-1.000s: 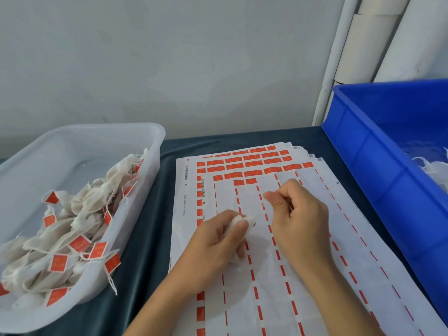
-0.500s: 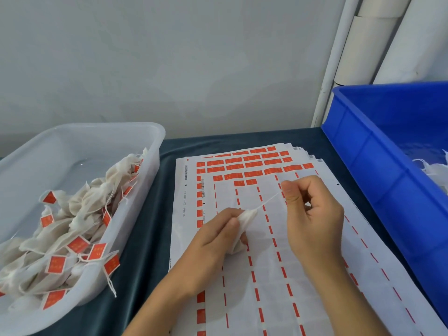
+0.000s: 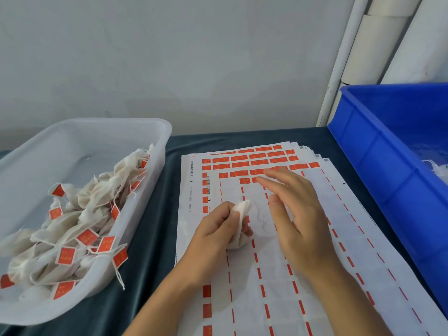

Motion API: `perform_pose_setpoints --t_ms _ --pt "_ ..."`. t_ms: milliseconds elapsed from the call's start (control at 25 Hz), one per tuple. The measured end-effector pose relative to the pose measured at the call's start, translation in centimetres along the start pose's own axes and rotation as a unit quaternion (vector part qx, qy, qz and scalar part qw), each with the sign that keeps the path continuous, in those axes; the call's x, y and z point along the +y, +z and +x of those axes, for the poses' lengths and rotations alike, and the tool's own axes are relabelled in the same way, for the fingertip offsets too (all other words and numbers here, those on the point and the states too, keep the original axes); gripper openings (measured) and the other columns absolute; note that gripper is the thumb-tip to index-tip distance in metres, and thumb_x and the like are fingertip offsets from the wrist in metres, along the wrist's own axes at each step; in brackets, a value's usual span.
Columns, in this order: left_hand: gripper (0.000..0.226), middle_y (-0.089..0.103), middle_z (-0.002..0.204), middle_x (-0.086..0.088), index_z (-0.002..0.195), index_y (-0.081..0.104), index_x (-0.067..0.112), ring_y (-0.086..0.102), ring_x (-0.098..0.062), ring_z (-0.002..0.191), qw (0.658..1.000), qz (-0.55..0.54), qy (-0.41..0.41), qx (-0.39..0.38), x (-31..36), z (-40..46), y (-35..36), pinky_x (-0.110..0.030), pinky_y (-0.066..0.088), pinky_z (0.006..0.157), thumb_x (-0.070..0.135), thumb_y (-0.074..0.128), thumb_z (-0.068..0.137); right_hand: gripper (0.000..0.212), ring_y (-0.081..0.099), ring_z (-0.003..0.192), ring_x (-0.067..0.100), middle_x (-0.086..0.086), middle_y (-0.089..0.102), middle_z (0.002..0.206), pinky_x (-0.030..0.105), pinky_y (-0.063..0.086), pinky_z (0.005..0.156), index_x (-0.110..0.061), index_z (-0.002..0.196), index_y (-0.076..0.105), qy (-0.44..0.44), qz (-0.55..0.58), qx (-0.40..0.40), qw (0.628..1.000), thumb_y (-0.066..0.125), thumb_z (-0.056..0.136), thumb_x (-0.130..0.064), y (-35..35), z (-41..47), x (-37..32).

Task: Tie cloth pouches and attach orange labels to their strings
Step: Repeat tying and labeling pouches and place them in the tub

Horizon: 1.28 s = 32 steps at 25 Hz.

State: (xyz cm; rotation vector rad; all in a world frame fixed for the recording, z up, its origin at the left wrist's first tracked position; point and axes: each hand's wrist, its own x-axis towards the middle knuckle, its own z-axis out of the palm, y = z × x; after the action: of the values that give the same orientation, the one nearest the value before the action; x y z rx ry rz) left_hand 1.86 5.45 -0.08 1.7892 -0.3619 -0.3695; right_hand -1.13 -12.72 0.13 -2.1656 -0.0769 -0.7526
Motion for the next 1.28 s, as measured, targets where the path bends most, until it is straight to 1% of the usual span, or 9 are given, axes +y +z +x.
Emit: perform_pose_setpoints --t_ms 160,280,480,600,720,840,960,1120,1280 --pt "0.030 0.075 0.094 0.010 0.104 0.068 0.018 0.071 -0.010 0.091 0.999 -0.012 0.030 -0.007 0.3 0.0 -0.1 -0.015 0.055 0.082 0.039 0.048 0.107 0.029 0.053 0.125 -0.006 -0.029 0.060 0.129 0.010 0.045 0.100 -0.040 0.123 0.066 0.054 0.059 -0.100 0.992 0.054 0.100 -0.051 0.4 -0.3 -0.5" --pt "0.023 0.075 0.099 0.010 0.108 0.066 0.026 0.071 -0.010 0.094 0.999 -0.008 0.035 -0.015 0.3 0.0 0.1 -0.015 0.054 0.083 0.041 0.048 0.109 0.020 0.065 0.102 -0.002 -0.022 0.070 0.103 0.014 0.055 0.087 -0.034 0.104 0.071 0.061 0.068 -0.050 0.995 0.061 0.091 -0.046 0.4 -0.3 -0.7" --pt "0.033 0.071 0.099 0.013 0.104 0.065 0.054 0.068 -0.012 0.096 0.997 0.041 0.033 -0.053 0.7 -0.8 0.0 -0.016 0.055 0.086 0.073 0.038 0.096 0.015 0.066 0.095 0.000 -0.020 0.068 0.094 0.003 0.048 0.081 -0.023 0.098 0.074 0.024 0.036 0.062 0.997 0.065 0.092 -0.033 -0.1 -0.3 -0.5" --pt "0.038 0.072 0.095 0.009 0.099 0.072 0.040 0.070 -0.016 0.093 0.998 0.036 -0.024 -0.042 1.3 0.5 0.5 -0.023 0.057 0.095 0.058 0.039 0.107 0.019 0.066 0.090 0.000 -0.014 0.070 0.094 0.006 0.050 0.082 -0.020 0.099 0.075 0.022 0.034 0.071 0.997 0.063 0.093 -0.034 -0.1 -0.2 -0.5" --pt "0.038 0.070 0.086 -0.007 0.090 0.068 0.012 0.068 -0.022 0.079 0.992 -0.043 -0.095 -0.074 0.8 0.2 -0.3 -0.046 0.056 0.104 0.030 0.044 0.113 0.024 0.067 0.092 0.000 -0.014 0.070 0.096 0.008 0.052 0.082 -0.024 0.103 0.074 0.016 0.050 0.053 0.997 0.060 0.093 -0.040 0.0 -0.2 -0.7" --pt "0.043 0.071 0.102 -0.009 0.101 0.071 0.013 0.070 -0.023 0.095 0.988 -0.146 -0.041 -0.041 1.3 -0.6 -0.9 -0.040 0.059 0.098 0.050 0.051 0.104 0.027 0.068 0.093 0.001 -0.012 0.072 0.100 0.009 0.053 0.082 -0.022 0.104 0.076 0.009 0.037 0.044 0.998 0.062 0.092 -0.042 0.3 -0.3 -0.7" --pt "0.043 0.066 0.109 -0.014 0.115 0.071 0.013 0.065 -0.029 0.105 0.962 -0.267 -0.027 -0.036 1.0 -0.8 -0.9 -0.048 0.055 0.106 0.051 0.057 0.101 0.021 0.066 0.093 0.006 -0.004 0.075 0.101 0.017 0.055 0.085 -0.017 0.106 0.077 -0.056 -0.034 0.020 0.998 0.068 0.094 -0.032 0.8 -0.7 -0.5" --pt "0.030 0.069 0.121 -0.019 0.129 0.072 0.037 0.066 -0.037 0.122 0.965 -0.258 -0.036 0.025 1.0 0.1 0.1 -0.049 0.057 0.104 0.045 0.058 0.104 0.019 0.065 0.090 0.013 -0.001 0.074 0.098 0.025 0.059 0.082 -0.015 0.104 0.075 -0.144 -0.100 -0.005 0.985 0.068 0.094 -0.029 0.8 -0.7 -0.3" --pt "0.032 0.072 0.132 -0.003 0.126 0.074 0.038 0.069 -0.026 0.123 0.962 -0.266 -0.045 0.043 1.2 0.1 0.3 -0.045 0.058 0.102 0.043 0.057 0.099 0.020 0.063 0.089 0.013 -0.001 0.072 0.096 0.027 0.060 0.080 -0.014 0.102 0.075 -0.182 -0.123 -0.038 0.975 0.065 0.096 -0.031 0.7 -0.6 -0.4"
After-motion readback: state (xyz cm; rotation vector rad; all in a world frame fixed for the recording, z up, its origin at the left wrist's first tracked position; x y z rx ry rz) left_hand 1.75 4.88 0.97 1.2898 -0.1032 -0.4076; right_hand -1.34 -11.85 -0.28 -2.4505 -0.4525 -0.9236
